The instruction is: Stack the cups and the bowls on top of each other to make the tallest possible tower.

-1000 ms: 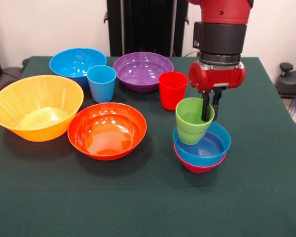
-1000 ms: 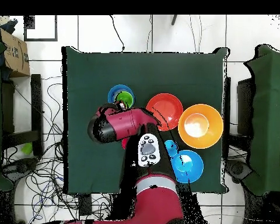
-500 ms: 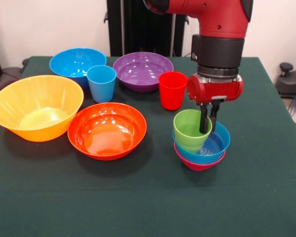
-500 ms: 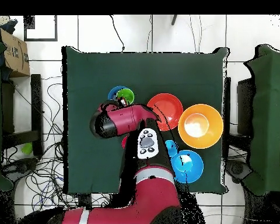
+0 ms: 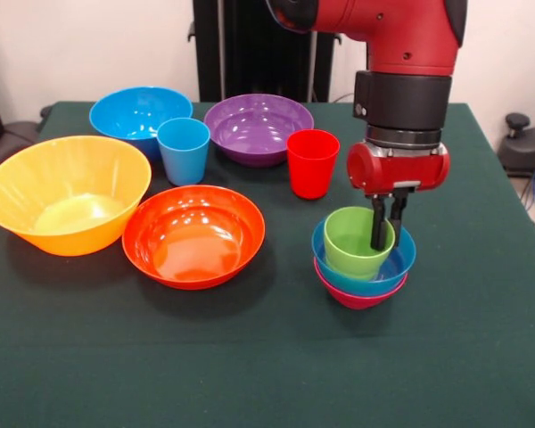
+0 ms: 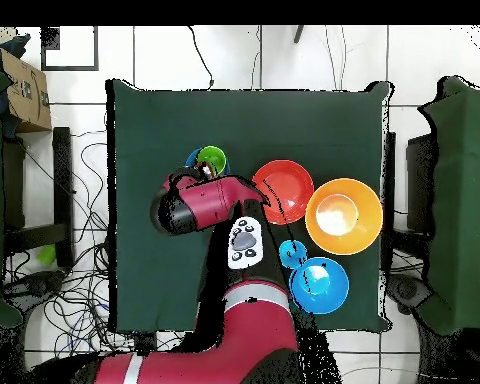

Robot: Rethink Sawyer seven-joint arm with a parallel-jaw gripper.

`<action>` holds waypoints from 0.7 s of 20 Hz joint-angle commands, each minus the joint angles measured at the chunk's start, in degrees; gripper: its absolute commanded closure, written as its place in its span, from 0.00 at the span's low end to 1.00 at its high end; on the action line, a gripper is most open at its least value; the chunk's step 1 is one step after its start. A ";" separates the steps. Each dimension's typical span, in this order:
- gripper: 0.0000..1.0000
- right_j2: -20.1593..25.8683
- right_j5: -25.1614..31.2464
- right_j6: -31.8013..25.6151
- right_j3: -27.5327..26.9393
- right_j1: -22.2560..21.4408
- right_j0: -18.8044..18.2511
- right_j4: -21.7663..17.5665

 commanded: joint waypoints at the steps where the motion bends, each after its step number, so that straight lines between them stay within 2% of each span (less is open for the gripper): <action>1: 1.00 2.67 -0.61 8.25 -0.98 0.52 0.28 1.89; 6: 1.00 3.72 0.90 7.37 3.10 -1.72 -0.84 1.45; 14: 1.00 2.84 -1.08 7.96 4.97 -1.10 -0.45 0.65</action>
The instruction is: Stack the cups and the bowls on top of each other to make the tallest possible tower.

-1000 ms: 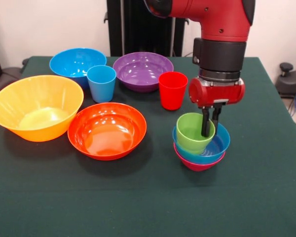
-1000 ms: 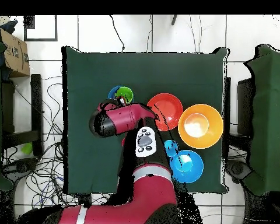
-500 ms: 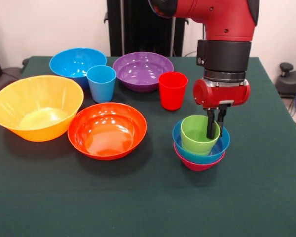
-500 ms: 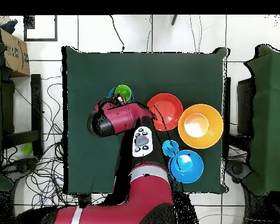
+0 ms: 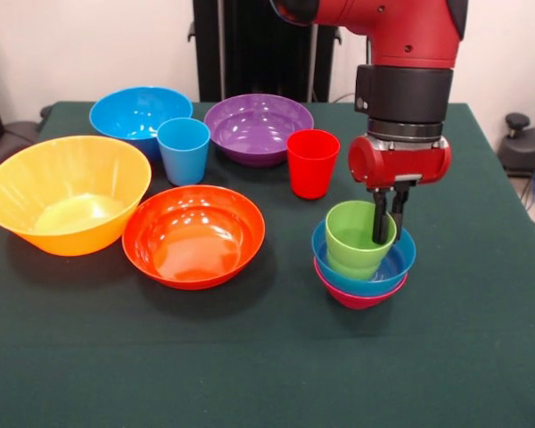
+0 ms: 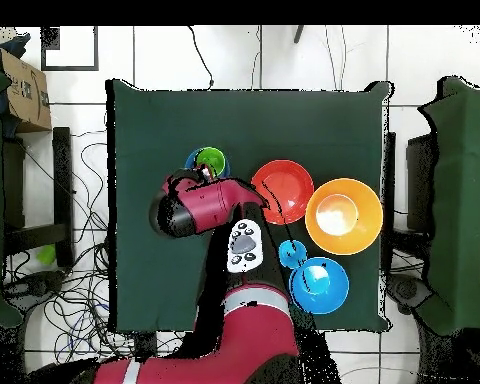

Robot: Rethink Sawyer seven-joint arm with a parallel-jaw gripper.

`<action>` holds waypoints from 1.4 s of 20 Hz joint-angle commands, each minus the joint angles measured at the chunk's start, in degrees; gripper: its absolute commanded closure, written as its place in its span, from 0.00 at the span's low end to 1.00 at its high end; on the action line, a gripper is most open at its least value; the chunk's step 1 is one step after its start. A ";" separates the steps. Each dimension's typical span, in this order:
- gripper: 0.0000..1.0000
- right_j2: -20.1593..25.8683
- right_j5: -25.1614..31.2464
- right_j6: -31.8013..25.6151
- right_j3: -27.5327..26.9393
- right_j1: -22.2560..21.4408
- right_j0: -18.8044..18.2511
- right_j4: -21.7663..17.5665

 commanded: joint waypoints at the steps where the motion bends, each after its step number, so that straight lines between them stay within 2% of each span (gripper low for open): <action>1: 1.00 2.95 -0.42 7.83 3.74 -0.46 -0.53 0.59; 5: 1.00 3.19 0.13 7.96 5.31 -1.87 -0.46 0.93; 12: 1.00 2.65 -1.78 9.27 3.56 0.62 1.25 1.75; 28: 1.00 1.15 -0.91 9.51 1.68 1.26 2.88 2.99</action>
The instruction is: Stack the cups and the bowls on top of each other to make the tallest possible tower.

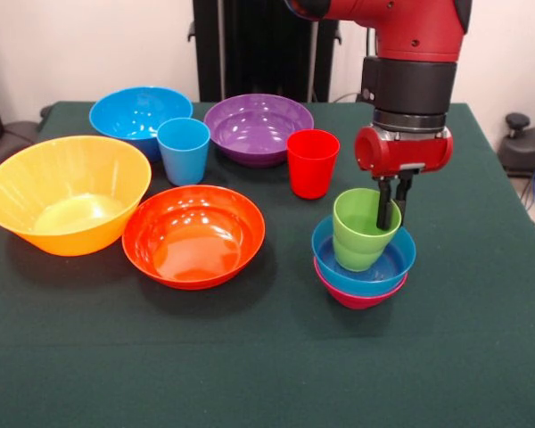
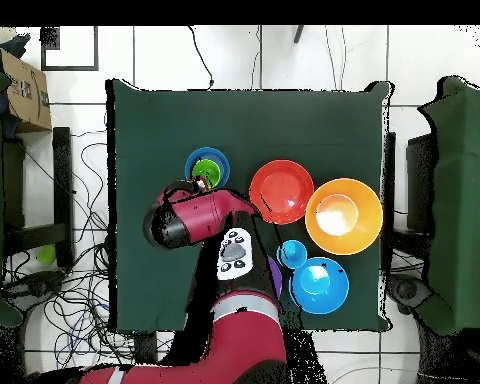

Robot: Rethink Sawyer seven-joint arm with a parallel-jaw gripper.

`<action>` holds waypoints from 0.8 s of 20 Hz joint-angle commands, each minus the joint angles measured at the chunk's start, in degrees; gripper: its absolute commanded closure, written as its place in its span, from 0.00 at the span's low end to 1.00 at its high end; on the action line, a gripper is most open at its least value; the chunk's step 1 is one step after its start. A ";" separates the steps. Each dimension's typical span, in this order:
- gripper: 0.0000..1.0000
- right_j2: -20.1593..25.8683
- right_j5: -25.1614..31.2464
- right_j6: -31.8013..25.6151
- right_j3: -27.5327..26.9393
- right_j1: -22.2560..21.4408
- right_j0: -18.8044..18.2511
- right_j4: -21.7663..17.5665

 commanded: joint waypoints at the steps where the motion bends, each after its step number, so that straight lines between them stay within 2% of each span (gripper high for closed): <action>1: 1.00 2.09 -0.89 9.47 -1.26 1.98 1.22 2.63; 16: 1.00 0.96 -2.26 9.03 -3.30 4.09 2.08 3.70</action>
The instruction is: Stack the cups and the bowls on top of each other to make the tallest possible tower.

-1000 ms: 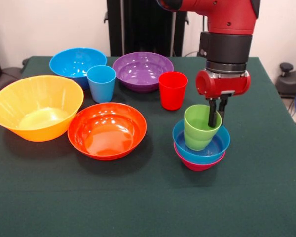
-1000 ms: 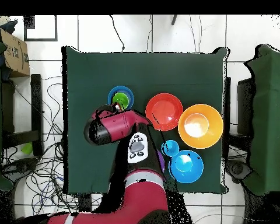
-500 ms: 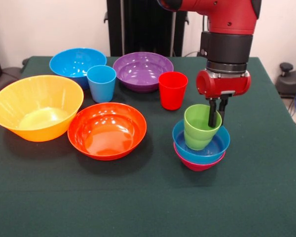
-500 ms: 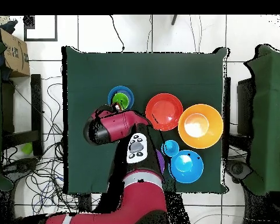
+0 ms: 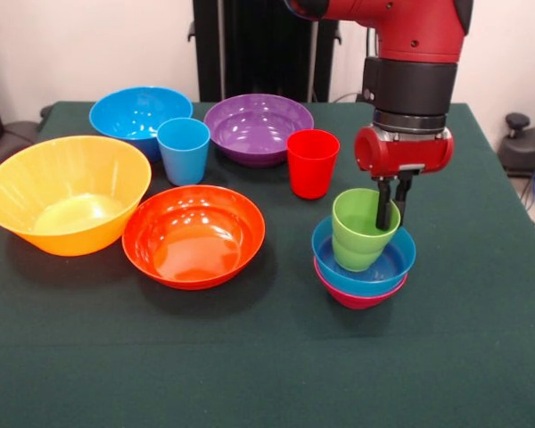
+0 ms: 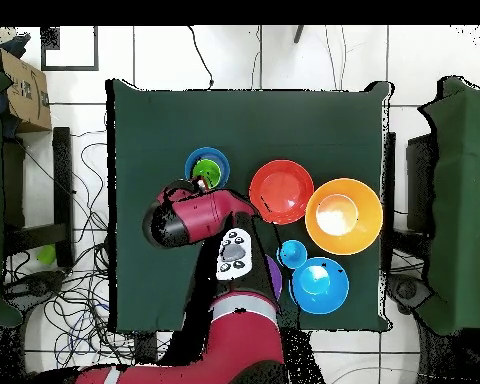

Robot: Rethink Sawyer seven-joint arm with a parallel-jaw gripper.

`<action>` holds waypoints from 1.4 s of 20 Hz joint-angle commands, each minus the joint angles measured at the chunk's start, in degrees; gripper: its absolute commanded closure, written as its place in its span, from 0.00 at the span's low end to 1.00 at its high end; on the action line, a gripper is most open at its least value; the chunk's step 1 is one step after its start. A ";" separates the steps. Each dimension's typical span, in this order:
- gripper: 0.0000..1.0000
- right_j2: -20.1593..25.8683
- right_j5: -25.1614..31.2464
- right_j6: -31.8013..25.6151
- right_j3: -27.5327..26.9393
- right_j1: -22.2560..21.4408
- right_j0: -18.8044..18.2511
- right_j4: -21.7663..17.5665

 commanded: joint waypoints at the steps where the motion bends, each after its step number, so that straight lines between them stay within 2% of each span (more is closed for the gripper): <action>1: 1.00 1.75 -2.29 9.07 -3.50 4.04 1.64 1.85; 12: 1.00 0.01 -2.74 9.41 -5.37 5.74 3.35 3.63; 28: 1.00 1.48 -2.76 8.09 -3.40 4.94 1.99 3.56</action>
